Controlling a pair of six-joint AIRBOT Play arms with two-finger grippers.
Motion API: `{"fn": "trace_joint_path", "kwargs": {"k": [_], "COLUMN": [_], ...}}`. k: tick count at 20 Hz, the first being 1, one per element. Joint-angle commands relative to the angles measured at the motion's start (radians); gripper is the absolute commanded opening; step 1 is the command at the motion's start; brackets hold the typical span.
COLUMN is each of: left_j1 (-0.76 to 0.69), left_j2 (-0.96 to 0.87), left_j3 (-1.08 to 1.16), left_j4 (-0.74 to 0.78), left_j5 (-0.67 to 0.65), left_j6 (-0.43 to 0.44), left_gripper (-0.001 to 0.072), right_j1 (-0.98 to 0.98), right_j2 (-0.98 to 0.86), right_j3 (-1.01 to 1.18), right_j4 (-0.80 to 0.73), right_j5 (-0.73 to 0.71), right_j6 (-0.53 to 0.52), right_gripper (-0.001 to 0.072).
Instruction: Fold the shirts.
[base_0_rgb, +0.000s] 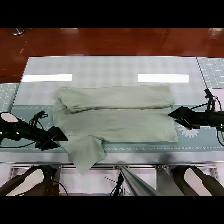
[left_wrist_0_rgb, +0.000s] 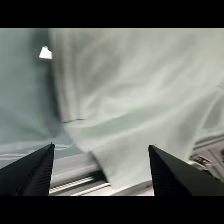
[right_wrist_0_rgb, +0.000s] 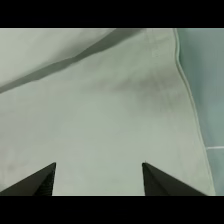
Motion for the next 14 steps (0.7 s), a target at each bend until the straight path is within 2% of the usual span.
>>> {"fn": "trace_joint_path", "kwargs": {"k": [1,4,6,10,12,13,14], "left_j1": [0.000,-0.036,-0.094,-0.205,-0.216,-0.216,-0.216], "left_j2": [0.008,0.008,0.008,0.008,0.008,0.009,0.010], "left_j3": [-0.067,-0.116,-0.130,-0.131,-0.130,-0.130,-0.130], "left_j4": [-0.145,-0.148,-0.168,-0.196,-0.196,-0.196,-0.197], "left_j5": [0.062,0.108,0.115,0.116,0.117,0.116,0.113], "left_j6": [0.051,0.052,0.052,0.063,0.063,0.066,0.074], "left_gripper": [0.0702,0.0702,0.0702,0.0701,0.0694,0.0509,0.0154], "right_j1": [-0.001,-0.002,-0.031,-0.216,-0.300,-0.330,-0.341], "right_j2": [0.016,0.016,0.016,0.016,0.016,0.016,0.016], "right_j3": [-0.027,-0.027,-0.026,-0.026,-0.026,-0.026,-0.032], "right_j4": [0.020,-0.007,-0.058,-0.102,-0.260,-0.367,-0.451], "right_j5": [-0.026,-0.055,-0.101,-0.073,-0.022,0.022,0.055], "right_j6": [-0.014,0.004,0.083,0.121,0.164,0.211,0.235], "right_gripper": [0.0621,0.0621,0.0621,0.0621,0.0621,0.0621,0.0621]}}
